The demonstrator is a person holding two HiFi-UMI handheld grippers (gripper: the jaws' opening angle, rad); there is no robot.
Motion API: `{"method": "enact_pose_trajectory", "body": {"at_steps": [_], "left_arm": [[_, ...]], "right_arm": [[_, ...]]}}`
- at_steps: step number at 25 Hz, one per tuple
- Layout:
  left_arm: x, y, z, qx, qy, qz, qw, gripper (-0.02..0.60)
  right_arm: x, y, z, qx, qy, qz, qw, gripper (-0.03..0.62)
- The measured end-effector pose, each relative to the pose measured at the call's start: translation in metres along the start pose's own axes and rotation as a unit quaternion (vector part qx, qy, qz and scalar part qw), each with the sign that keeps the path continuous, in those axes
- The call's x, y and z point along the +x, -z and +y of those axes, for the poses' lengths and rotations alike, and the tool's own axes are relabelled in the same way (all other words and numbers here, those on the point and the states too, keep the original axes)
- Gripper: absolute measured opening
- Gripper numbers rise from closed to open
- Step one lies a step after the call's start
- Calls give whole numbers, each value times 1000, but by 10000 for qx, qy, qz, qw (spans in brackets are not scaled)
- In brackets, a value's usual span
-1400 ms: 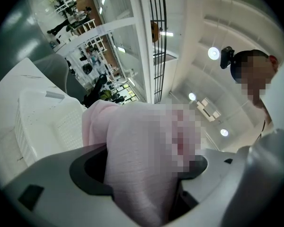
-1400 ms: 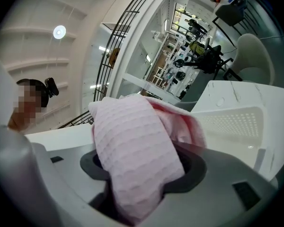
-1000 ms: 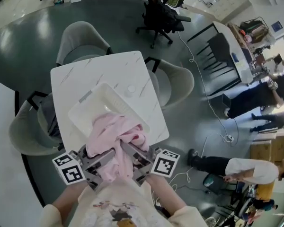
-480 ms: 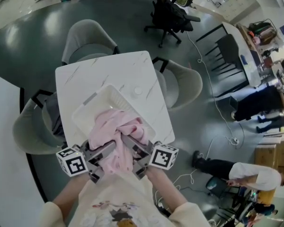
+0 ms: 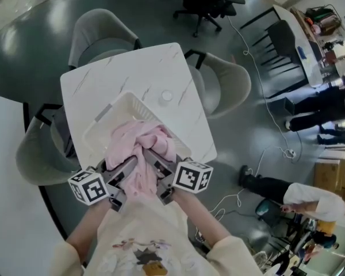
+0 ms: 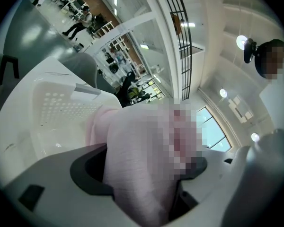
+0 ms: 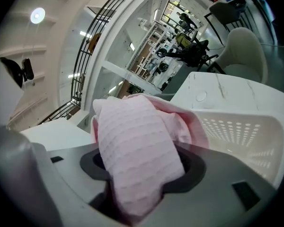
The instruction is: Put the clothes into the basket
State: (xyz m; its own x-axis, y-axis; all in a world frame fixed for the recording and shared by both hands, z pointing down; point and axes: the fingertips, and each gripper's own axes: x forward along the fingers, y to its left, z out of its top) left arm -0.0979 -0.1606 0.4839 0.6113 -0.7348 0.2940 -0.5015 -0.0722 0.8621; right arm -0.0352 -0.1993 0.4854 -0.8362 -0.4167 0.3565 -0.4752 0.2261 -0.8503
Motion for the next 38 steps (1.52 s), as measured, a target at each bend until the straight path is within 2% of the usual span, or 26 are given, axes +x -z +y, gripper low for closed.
{"method": "enact_pose_trajectory", "body": {"at_steps": [7, 16, 22, 28, 35, 38], "left_arm": [[11, -4, 21, 86, -665, 201, 9975, 359], [28, -6, 44, 200, -1453, 476, 9880, 359], [45, -8, 57, 321, -1596, 581, 9849, 359], [60, -4, 78, 412, -1791, 682, 9806, 358], [75, -1, 98, 531, -2167, 860, 9710, 358], [76, 3, 110, 466, -2404, 1043, 9639, 357]], "right_arm": [[14, -2, -23, 196, 323, 38, 9993, 268], [33, -2, -57, 424, 548, 137, 9975, 268], [40, -8, -77, 561, 724, 1, 9958, 267], [45, -5, -101, 695, 1100, -93, 9915, 265], [48, -1, -128, 877, 1557, -145, 9838, 262], [52, 8, -141, 1034, 1831, -70, 9776, 262]]}}
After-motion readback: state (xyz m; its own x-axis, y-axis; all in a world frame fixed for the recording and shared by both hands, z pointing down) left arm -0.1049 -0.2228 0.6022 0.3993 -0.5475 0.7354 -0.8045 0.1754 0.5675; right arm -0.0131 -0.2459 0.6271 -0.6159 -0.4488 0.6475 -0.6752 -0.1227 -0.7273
